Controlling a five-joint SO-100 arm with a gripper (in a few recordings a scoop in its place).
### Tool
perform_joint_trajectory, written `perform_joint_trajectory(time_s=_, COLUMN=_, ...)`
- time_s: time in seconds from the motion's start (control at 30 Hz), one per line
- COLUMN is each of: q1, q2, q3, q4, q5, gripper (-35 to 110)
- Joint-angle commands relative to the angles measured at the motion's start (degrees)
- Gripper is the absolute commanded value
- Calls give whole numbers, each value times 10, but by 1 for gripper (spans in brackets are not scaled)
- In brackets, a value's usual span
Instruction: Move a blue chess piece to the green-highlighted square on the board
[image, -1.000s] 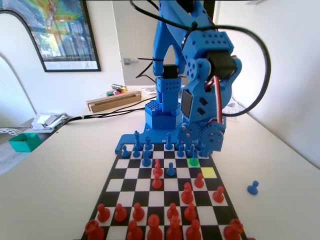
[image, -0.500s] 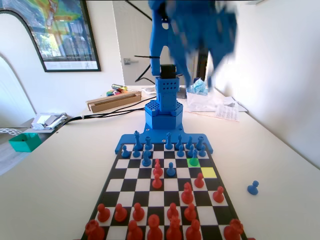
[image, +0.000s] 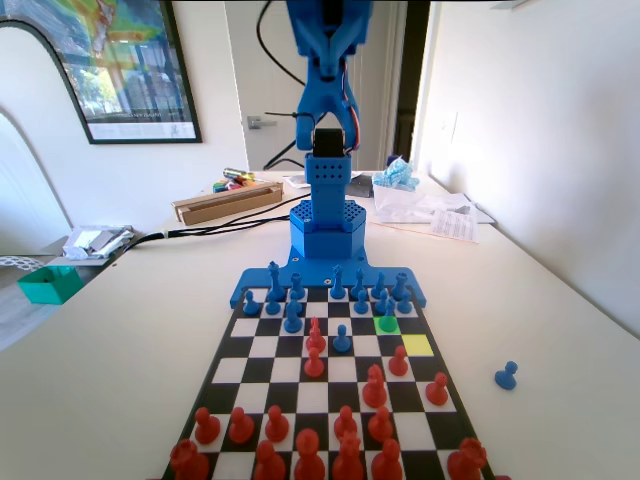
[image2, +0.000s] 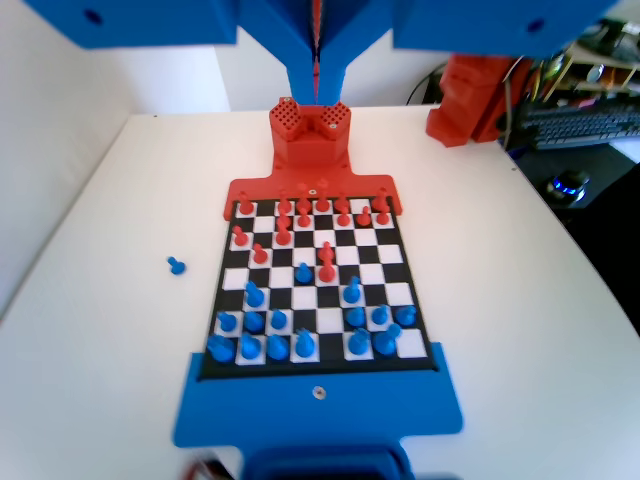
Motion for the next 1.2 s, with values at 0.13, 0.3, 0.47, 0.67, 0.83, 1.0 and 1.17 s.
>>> perform_joint_trajectory(time_s=0.13, q1=-3, q2=160, q3=116, q4=-32, q5=-81, gripper=1)
perform_joint_trajectory(time_s=0.3, q1=-9, q2=223, q3=196, q4=-97, q5=-83, gripper=1)
perform_joint_trajectory(time_s=0.47, q1=-8, q2=258, q3=246, q4=-142, q5=-99, gripper=1)
perform_joint_trajectory(time_s=0.67, q1=-12, q2=279, q3=254, q4=-146, q5=-98, gripper=1)
perform_joint_trajectory(time_s=0.83, q1=-12, q2=306, q3=256, q4=-152, q5=-98, gripper=1)
perform_joint_trajectory(time_s=1.0, q1=-5, q2=308, q3=255, q4=-152, q5=-96, gripper=1)
perform_joint_trajectory(time_s=1.17, q1=-8, q2=308, q3=255, q4=-151, q5=-97, gripper=4)
